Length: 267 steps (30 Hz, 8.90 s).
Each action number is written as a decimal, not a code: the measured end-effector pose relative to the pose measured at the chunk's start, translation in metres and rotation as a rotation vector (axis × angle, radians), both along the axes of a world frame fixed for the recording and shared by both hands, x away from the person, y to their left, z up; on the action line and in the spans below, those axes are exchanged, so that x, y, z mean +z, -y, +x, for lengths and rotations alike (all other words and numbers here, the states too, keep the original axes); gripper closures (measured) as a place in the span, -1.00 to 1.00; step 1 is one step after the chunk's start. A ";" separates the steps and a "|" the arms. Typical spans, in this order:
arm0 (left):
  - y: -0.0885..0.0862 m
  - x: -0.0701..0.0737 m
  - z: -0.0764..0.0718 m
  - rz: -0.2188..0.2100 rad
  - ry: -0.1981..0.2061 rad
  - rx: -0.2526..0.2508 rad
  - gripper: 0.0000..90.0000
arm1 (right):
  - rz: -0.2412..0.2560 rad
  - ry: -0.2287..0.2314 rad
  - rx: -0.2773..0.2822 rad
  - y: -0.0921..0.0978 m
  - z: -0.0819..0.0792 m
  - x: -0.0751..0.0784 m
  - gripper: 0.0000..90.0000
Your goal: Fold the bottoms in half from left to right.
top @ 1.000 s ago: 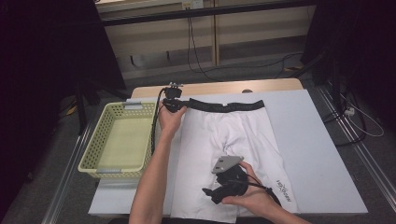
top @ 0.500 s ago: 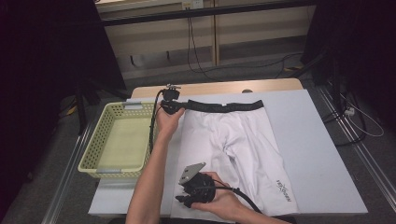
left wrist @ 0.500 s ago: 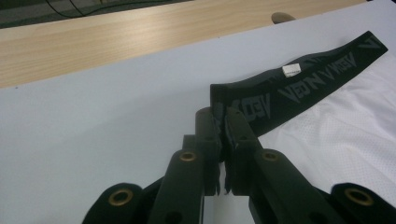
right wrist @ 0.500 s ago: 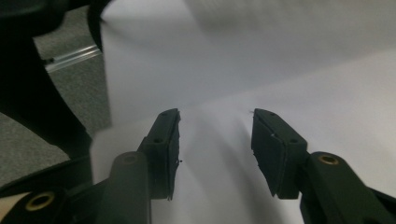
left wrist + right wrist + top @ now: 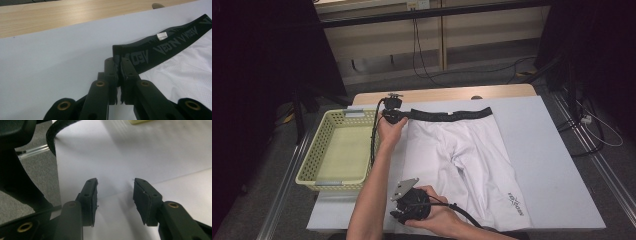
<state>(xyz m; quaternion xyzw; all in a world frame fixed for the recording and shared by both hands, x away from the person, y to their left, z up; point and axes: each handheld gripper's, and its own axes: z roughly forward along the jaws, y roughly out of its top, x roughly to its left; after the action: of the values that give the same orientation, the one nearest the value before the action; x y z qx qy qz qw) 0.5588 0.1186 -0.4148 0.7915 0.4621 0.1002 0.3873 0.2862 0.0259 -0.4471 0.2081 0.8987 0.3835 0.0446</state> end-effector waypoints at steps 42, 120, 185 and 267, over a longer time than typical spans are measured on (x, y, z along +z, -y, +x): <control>-0.001 -0.003 0.001 -0.016 -0.023 0.005 0.89 | -0.023 0.004 -0.205 0.066 -0.006 0.000 0.54; -0.023 0.057 0.007 -0.101 0.085 0.085 0.90 | 0.315 0.001 -0.131 0.063 -0.012 0.095 1.00; -0.098 0.109 -0.001 -0.073 0.122 0.255 0.90 | 0.418 0.067 -0.103 0.067 -0.007 0.127 1.00; 0.044 0.005 0.040 -0.017 0.066 0.120 0.43 | 0.239 -0.080 -0.592 0.269 0.021 0.030 1.00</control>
<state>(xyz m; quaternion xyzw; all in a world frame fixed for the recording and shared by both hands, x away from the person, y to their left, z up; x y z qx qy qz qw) 0.5988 0.0744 -0.4094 0.7554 0.4966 0.1452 0.4021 0.3076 -0.2431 -0.4174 0.4792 0.7487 0.4483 0.0943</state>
